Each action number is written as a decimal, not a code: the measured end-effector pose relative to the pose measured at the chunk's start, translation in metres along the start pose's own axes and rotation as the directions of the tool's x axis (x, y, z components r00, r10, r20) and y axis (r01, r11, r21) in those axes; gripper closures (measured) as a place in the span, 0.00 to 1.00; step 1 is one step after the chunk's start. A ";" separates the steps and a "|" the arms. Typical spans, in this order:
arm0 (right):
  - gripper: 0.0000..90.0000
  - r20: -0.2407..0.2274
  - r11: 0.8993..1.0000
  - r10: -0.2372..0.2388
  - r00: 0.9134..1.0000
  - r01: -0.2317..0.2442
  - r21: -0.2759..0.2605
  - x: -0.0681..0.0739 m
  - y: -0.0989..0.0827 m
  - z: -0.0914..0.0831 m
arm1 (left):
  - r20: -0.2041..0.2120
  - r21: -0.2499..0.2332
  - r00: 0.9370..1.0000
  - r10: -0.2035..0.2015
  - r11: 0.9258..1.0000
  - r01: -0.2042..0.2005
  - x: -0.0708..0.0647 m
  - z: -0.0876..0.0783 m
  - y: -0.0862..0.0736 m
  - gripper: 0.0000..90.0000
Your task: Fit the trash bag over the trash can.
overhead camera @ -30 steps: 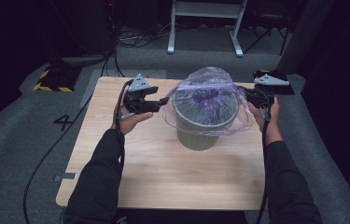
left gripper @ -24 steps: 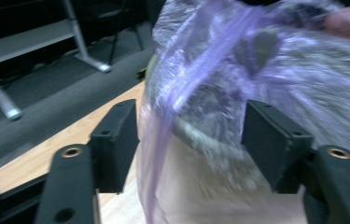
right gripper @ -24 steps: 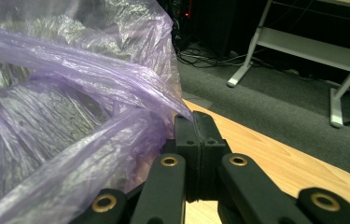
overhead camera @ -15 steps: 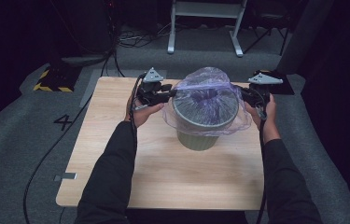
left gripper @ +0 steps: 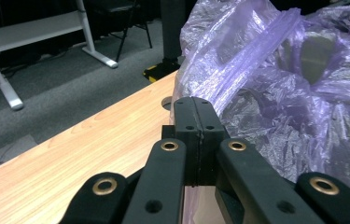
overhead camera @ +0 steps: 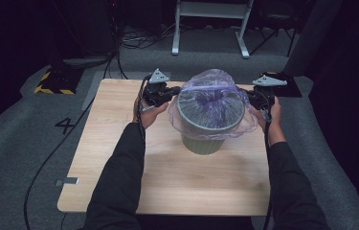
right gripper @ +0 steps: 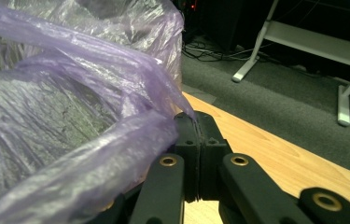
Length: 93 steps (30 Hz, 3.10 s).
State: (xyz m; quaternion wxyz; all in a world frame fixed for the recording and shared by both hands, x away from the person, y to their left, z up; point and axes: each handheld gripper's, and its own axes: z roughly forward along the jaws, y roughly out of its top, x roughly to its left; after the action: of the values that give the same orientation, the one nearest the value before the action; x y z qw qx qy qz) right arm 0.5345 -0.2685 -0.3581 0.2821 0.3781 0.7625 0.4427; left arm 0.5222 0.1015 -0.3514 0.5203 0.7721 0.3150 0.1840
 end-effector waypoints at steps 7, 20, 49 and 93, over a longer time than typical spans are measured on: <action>1.00 -0.029 0.999 0.037 0.999 -0.036 0.017 -0.003 -0.009 0.007 | 0.014 -0.001 0.998 -0.054 0.999 0.054 0.004 0.008 -0.010 1.00; 1.00 -0.165 0.999 0.046 0.985 -0.045 0.007 -0.001 -0.023 0.001 | 0.110 -0.004 0.994 -0.026 1.000 0.026 -0.002 -0.010 -0.026 1.00; 0.97 -0.125 0.999 -0.007 0.992 0.000 -0.050 0.008 0.007 -0.016 | 0.057 0.028 0.993 0.101 0.994 -0.103 -0.024 -0.013 0.013 0.63; 0.95 -0.140 0.993 0.115 0.984 -0.111 0.035 -0.008 -0.039 0.012 | -0.014 0.116 0.986 -0.167 0.979 0.167 0.011 0.041 -0.049 0.93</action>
State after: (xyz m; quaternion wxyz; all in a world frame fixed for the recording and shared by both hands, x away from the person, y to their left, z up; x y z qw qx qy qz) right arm 0.5355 -0.2824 -0.3973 0.1968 0.3921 0.7638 0.4734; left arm 0.5413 0.0939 -0.4126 0.4871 0.7717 0.3901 0.1225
